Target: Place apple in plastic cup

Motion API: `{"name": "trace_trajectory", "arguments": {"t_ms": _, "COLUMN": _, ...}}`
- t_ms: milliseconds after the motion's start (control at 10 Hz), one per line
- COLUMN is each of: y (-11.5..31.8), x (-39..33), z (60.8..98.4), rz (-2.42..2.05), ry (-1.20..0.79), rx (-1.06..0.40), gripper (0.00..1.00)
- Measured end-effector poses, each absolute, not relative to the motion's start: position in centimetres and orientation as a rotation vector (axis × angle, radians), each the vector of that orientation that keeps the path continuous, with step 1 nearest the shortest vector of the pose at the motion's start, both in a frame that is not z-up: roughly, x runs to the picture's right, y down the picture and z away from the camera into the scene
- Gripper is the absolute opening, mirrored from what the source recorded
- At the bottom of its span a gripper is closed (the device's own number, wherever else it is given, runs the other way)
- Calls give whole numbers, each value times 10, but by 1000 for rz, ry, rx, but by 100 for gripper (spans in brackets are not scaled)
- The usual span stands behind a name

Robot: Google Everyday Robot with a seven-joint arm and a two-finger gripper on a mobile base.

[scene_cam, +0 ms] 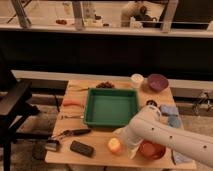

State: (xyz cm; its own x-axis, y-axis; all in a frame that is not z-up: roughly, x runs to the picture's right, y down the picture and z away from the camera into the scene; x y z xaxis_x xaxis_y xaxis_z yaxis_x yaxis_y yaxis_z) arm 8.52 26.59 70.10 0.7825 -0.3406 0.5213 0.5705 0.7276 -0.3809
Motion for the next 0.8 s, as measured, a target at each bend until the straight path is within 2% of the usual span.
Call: {"name": "trace_trajectory", "arguments": {"t_ms": 800, "y": 274, "x": 61, "z": 724, "rz": -482, "ry": -431, "rx": -605, "gripper": 80}}
